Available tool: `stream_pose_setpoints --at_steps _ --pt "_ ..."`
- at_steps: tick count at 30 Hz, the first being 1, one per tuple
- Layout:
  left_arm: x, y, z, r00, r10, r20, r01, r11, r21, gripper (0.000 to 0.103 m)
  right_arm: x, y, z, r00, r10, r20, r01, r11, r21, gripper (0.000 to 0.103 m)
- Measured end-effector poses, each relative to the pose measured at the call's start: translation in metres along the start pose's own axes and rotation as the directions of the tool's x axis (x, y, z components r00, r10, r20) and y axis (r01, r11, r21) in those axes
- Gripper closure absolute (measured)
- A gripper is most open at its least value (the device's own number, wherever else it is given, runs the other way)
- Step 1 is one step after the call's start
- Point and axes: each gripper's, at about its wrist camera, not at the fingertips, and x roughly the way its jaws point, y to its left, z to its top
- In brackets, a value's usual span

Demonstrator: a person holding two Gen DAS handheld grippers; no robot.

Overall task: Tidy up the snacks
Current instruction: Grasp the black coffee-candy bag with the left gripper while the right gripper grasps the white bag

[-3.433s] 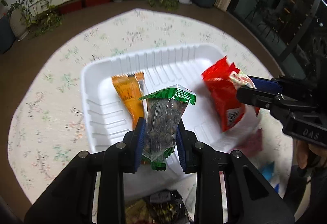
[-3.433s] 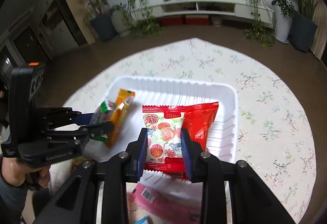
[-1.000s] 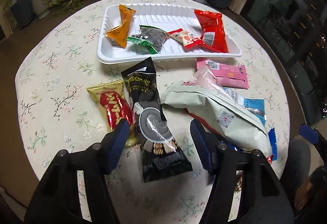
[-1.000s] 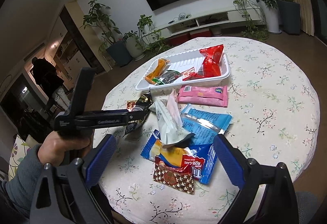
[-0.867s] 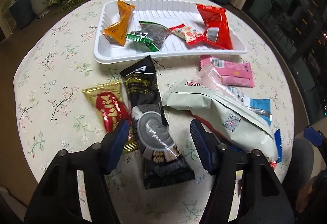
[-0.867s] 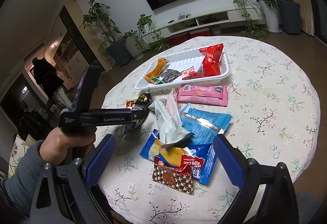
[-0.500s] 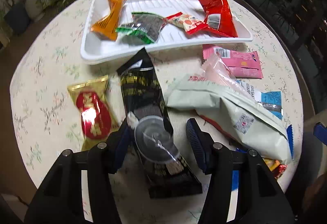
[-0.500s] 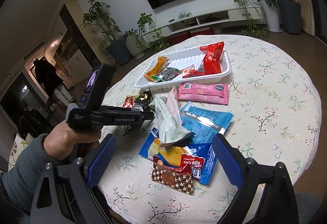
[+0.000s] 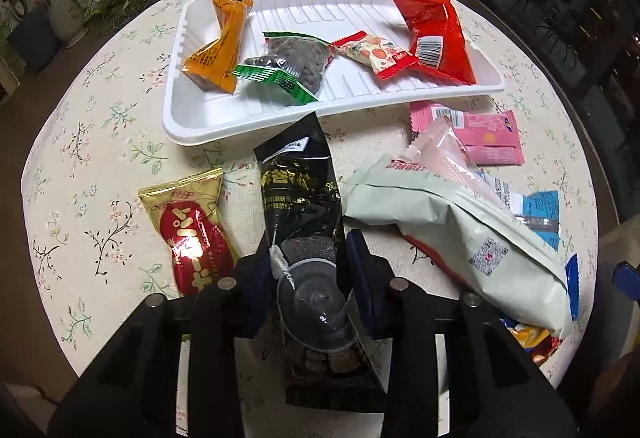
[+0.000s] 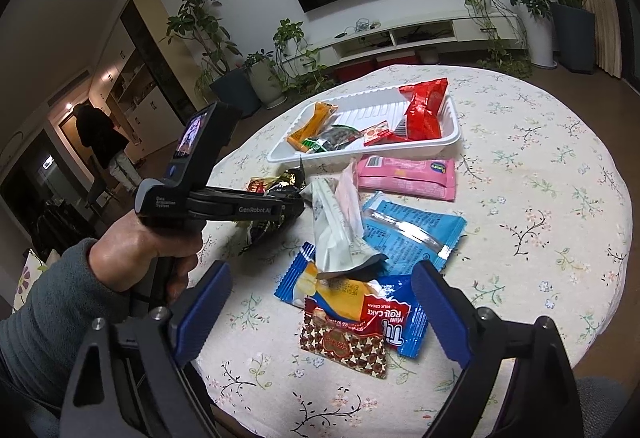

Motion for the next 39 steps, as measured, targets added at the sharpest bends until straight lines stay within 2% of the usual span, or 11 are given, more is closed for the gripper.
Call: stream_pose_setpoints --at_steps 6,13,18,21,25,30,32,39 --pt "-0.007 -0.001 -0.009 0.999 -0.03 0.023 0.03 1.0 -0.008 0.079 0.003 0.006 0.0 1.0 -0.007 -0.017 0.007 1.0 -0.022 0.013" --pt "-0.025 0.005 -0.032 0.995 -0.082 0.061 0.085 0.995 -0.053 0.081 0.01 0.012 0.011 0.999 -0.042 -0.029 0.041 0.997 -0.059 0.019" --pt "-0.047 0.01 -0.055 0.983 -0.14 0.115 0.152 0.984 -0.097 0.081 0.03 0.021 0.026 0.992 -0.096 -0.077 0.084 0.986 -0.145 0.028" --pt "-0.059 0.014 -0.069 0.974 -0.175 0.14 0.192 0.974 -0.121 0.081 0.049 0.028 0.036 0.984 -0.132 -0.121 0.103 0.971 -0.216 0.038" --pt "-0.067 0.019 -0.084 0.965 -0.212 0.152 0.234 0.961 -0.148 0.081 0.074 0.035 0.047 0.976 -0.118 -0.184 0.065 0.961 -0.27 0.047" --pt "-0.071 0.03 -0.098 0.958 -0.235 0.162 0.263 0.948 -0.18 0.081 0.105 0.036 0.054 0.955 -0.172 -0.241 0.09 0.945 -0.315 0.048" --pt "-0.073 0.033 -0.102 0.956 -0.241 0.167 0.271 0.944 -0.187 0.081 0.118 0.034 0.053 0.94 -0.207 -0.271 0.11 0.936 -0.334 0.048" --pt "-0.067 0.039 -0.104 0.952 -0.259 0.166 0.289 0.937 -0.196 0.081 0.136 0.043 0.037 0.907 -0.216 -0.361 0.067 0.921 -0.384 0.049"
